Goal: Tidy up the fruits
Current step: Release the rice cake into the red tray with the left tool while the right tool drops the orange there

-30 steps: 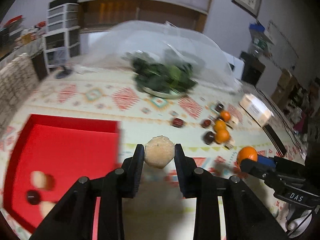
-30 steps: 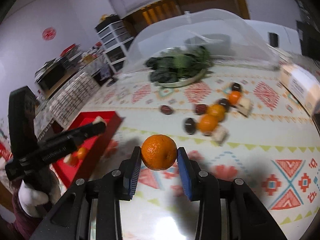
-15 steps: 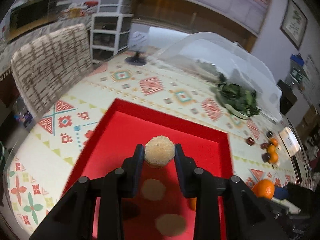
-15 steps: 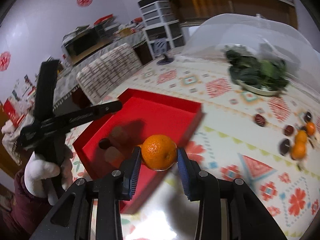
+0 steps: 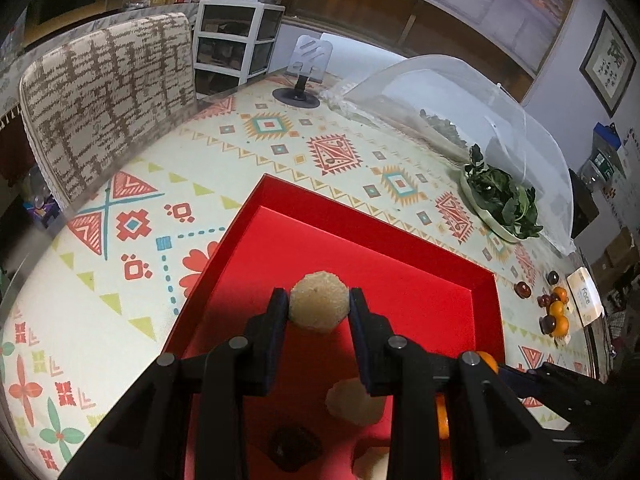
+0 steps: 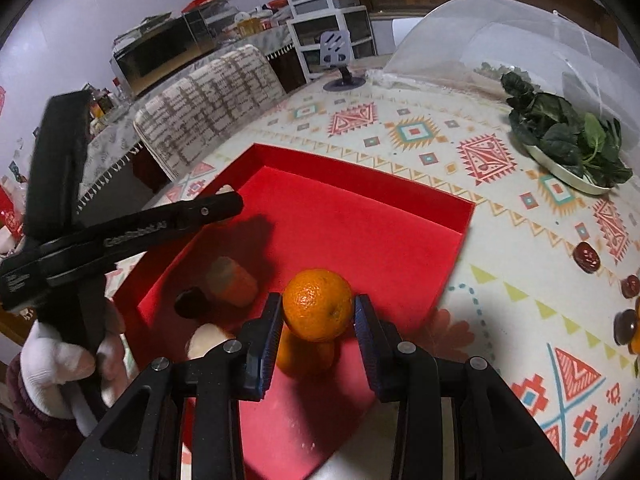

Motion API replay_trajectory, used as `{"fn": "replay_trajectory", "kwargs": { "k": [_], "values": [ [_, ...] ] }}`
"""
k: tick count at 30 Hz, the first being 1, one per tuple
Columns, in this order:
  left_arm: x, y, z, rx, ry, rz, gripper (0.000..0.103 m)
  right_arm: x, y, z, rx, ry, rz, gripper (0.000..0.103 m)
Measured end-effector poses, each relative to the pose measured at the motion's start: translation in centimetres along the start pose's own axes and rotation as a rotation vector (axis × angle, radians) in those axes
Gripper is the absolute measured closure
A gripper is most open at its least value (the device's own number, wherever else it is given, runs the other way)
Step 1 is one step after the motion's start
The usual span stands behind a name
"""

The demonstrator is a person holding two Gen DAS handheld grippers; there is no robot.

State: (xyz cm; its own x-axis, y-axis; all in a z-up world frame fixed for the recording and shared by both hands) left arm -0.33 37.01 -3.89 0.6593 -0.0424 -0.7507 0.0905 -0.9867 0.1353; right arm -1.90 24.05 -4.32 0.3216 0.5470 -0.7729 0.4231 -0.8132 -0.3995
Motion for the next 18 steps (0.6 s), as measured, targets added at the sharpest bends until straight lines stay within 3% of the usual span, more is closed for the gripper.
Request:
{"fn": "replay_trajectory", "kwargs": {
  "k": [6, 13, 18],
  "values": [
    [0.2, -0.2, 0.0, -0.009, -0.004, 0.009, 0.072, 1.3, -0.1, -0.3, -0.002, -0.013, 0.009, 0.063],
    [-0.8, 0.0, -0.3, -0.027, 0.022, 0.022, 0.059, 1.8, 0.0, -0.5, 0.017, -0.010, -0.005, 0.063],
    [-2.5, 0.6, -0.6, -0.040, 0.053, 0.032, 0.051, 0.2, -0.3, -1.1, 0.013, 0.042, -0.017, 0.054]
  ]
}}
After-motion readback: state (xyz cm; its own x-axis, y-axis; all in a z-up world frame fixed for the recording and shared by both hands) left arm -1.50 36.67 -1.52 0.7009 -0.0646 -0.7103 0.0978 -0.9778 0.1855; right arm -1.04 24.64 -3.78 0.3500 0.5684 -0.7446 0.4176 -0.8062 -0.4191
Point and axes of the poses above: each gripper's, at about its wrist camera, not at the fingertips, and x roughly the way its jaws point, y to its right, z to its underside, the point moved 10 cm from there along x, roughly the way its jaws point, and after that the axes turned 15 degrees about x, right-handed, at the moved point
